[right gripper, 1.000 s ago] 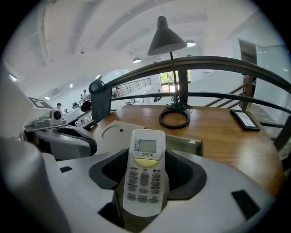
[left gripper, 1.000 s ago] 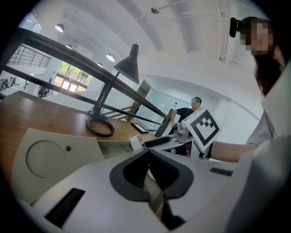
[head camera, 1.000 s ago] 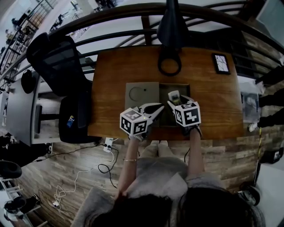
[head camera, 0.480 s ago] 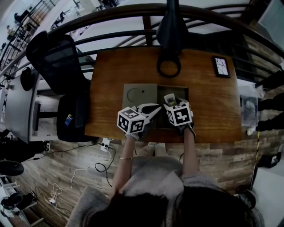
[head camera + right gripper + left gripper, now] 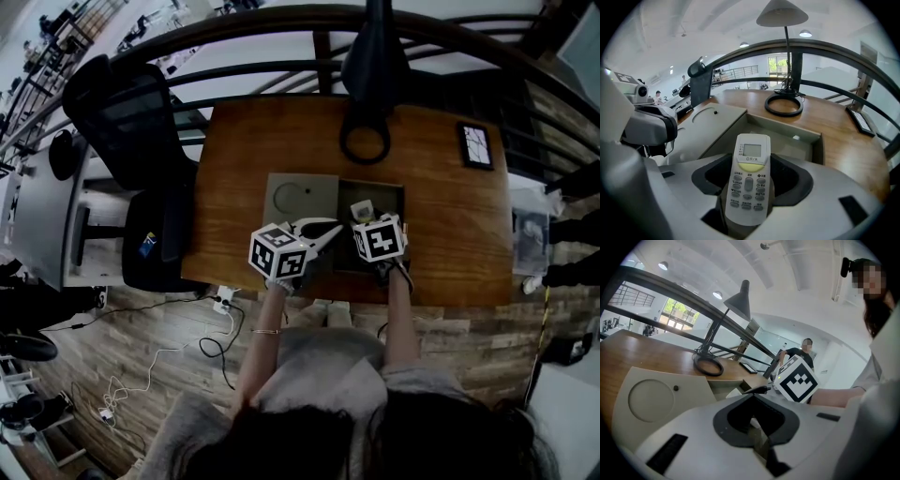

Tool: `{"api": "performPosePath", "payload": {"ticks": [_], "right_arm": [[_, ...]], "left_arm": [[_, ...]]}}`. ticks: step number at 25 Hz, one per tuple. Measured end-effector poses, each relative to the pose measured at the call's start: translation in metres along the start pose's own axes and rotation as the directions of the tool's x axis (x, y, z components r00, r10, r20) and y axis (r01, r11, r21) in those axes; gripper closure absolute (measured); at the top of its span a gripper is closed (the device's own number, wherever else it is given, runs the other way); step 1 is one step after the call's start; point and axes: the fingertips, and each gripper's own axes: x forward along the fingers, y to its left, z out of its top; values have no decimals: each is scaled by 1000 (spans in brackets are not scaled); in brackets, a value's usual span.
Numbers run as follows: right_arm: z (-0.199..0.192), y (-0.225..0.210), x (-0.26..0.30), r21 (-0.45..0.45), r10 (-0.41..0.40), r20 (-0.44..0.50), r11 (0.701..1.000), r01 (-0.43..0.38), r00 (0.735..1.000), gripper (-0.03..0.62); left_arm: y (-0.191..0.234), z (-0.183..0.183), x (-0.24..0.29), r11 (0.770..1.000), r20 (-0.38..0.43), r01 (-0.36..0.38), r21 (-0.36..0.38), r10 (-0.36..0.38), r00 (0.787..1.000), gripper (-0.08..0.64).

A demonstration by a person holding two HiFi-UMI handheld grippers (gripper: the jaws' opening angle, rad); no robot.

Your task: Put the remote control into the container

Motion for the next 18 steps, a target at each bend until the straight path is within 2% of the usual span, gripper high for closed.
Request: {"api": "performPosePath", "payload": {"ticks": [6, 13, 18], "right_arm": [[-5, -1, 5, -10, -2, -26, 1000, 2, 1000, 339], [-22, 2, 11, 7, -12, -109, 1000, 12, 994, 339], [-22, -1, 13, -22, -31, -114, 999, 29, 993, 339]], "left_arm": [[1, 0, 2, 1000, -2, -7, -3, 7, 1000, 557], [4, 0, 0, 1000, -4, -15, -7, 15, 1000, 557], [5, 1, -3, 1000, 4, -28, -9, 28, 1000, 557]]}}
